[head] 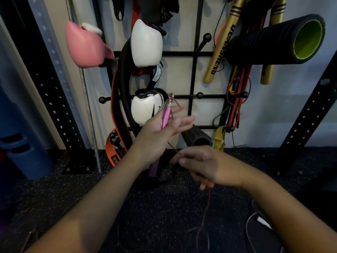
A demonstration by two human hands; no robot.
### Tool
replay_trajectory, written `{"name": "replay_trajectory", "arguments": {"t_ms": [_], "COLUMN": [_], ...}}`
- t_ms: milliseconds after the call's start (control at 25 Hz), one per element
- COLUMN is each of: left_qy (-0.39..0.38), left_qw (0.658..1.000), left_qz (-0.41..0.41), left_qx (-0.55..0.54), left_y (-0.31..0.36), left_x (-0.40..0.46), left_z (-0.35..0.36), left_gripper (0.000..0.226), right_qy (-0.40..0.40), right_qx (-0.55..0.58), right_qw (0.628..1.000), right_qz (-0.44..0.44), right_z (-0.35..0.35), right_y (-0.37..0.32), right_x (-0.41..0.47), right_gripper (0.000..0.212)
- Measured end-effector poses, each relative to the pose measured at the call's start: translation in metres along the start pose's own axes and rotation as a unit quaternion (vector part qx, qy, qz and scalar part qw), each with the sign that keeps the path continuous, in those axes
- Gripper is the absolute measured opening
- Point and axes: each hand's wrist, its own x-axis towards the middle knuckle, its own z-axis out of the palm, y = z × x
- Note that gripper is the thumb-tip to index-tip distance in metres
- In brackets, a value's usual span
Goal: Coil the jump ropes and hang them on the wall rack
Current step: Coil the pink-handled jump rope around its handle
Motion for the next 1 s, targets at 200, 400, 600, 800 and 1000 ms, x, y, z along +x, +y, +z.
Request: {"name": "replay_trajectory", "arguments": {"t_ms": [200, 400, 600, 800, 1000], "left_qy": [-0.109, -0.128, -0.098, -0.106, -0.134], "left_qw": [0.979, 0.979, 0.980, 0.970, 0.966], "left_qz": [-0.060, -0.152, -0.148, -0.137, -0.136], "left_qx": [0.160, -0.046, -0.093, -0.168, -0.176], "left_y": [-0.003, -0.002, -0.004, -0.010, -0.009], "left_x": [-0.004, -0.006, -0.010, -0.007, -0.010], "left_z": [-0.011, -0.006, 0.002, -0.005, -0.002], "left_gripper": [0.026, 0.038, 0.034, 0.035, 0.034], "right_qy": [0.244, 0.262, 0.312, 0.317, 0.348], "right_qx": [-0.085, -0.040, -0.025, -0.052, 0.001], "right_qw": [0.965, 0.959, 0.946, 0.942, 0.932], "right_qz": [-0.038, -0.096, -0.078, -0.092, -0.100], "right_z": [-0.038, -0.038, -0.038, -0.031, -0.022], "right_y": [-0.018, -0.016, -0.003, 0.003, 0.004], "right_x": [-0.006, 0.002, 0.004, 0.010, 0.012], "right_gripper": [0.027, 0.020, 0.025, 0.019, 0.012]}}
